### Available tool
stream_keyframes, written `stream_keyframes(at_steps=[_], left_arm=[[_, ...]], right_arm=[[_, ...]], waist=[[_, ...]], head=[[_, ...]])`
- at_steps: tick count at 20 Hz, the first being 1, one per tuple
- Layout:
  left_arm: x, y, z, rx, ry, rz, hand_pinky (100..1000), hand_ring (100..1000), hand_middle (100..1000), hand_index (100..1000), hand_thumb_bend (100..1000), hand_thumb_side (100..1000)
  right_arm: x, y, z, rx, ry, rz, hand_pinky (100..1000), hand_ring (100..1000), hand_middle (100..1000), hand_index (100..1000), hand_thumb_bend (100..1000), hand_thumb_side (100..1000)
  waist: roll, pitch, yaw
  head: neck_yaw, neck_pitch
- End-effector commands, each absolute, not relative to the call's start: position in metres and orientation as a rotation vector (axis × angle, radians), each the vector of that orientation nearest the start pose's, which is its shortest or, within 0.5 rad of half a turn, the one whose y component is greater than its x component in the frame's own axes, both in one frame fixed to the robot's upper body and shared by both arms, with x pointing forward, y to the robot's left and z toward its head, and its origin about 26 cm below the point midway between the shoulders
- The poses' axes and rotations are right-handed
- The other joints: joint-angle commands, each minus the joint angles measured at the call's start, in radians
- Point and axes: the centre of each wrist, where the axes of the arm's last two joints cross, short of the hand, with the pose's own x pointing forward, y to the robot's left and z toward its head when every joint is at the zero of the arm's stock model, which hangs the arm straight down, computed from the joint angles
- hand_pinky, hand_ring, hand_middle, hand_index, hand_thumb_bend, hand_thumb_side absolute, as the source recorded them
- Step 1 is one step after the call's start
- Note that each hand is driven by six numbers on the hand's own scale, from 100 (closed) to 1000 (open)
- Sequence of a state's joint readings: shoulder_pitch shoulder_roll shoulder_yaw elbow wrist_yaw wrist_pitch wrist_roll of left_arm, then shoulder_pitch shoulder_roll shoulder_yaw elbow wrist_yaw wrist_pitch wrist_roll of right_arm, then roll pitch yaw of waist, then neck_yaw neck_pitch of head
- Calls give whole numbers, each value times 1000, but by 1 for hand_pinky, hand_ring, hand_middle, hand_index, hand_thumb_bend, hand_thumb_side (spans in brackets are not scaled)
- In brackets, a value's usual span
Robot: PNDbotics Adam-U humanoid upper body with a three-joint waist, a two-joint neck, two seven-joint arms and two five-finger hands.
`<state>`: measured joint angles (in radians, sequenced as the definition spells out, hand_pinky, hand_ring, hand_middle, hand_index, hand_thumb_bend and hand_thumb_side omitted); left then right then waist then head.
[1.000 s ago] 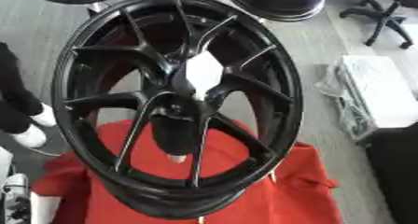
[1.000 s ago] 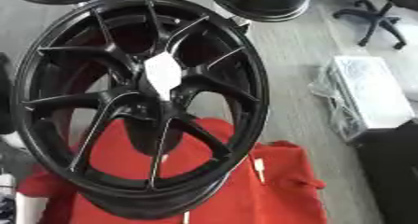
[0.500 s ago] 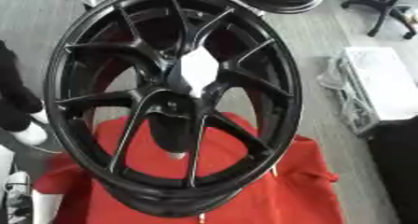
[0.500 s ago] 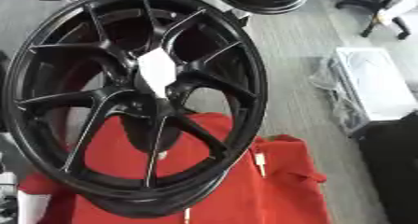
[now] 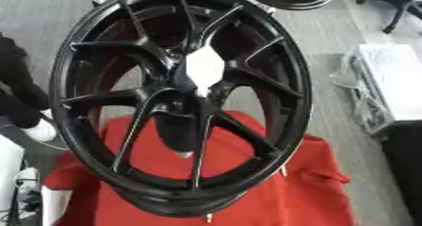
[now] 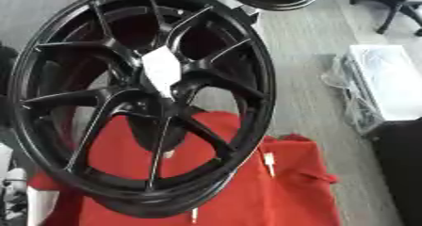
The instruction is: Pull the pin out of the wheel hub.
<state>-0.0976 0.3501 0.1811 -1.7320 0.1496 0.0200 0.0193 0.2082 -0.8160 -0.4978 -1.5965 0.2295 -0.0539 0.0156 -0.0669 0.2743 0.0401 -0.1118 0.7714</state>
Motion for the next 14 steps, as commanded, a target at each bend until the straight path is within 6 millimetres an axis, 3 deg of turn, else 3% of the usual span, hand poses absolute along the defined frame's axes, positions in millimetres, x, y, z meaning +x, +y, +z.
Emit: stream_keyframes(at_steps=[1, 3, 7, 9, 11, 14], left_arm=[[293, 355, 109, 282, -1877, -61, 874, 830, 814, 830, 100, 850], [293, 355, 109, 282, -1877, -60, 874, 830, 814, 831, 100, 851], [293, 355, 109, 281, -1875, -59, 874, 830, 814, 831, 100, 853], [293, 354, 109, 281, -1874, -59, 874, 830, 815, 831, 100, 853], [293, 354, 109, 280, -1876, -59, 874, 830, 815, 830, 100, 852], [294, 353, 110, 277, -1880, -57, 874, 830, 815, 830, 100, 852]], right_arm=[[195, -542, 162, -1218, -1362, 514, 858, 828, 794, 913, 100, 693], [193, -543, 159, -1219, -1357, 504, 858, 828, 794, 917, 100, 707], [192, -543, 155, -1213, -1352, 497, 854, 821, 784, 911, 100, 630], [192, -541, 154, -1207, -1368, 475, 846, 809, 775, 901, 100, 533], [194, -535, 157, -1198, -1433, 424, 840, 789, 767, 884, 100, 358], [202, -511, 164, -1143, -1637, 292, 831, 752, 732, 832, 100, 331]], waist=[[2, -12, 0], [2, -13, 0], [0, -14, 0], [0, -13, 0], [0, -13, 0], [1, -10, 2]], head=[[3, -1], [2, -1], [3, -1], [4, -1], [2, -1], [-17, -1]])
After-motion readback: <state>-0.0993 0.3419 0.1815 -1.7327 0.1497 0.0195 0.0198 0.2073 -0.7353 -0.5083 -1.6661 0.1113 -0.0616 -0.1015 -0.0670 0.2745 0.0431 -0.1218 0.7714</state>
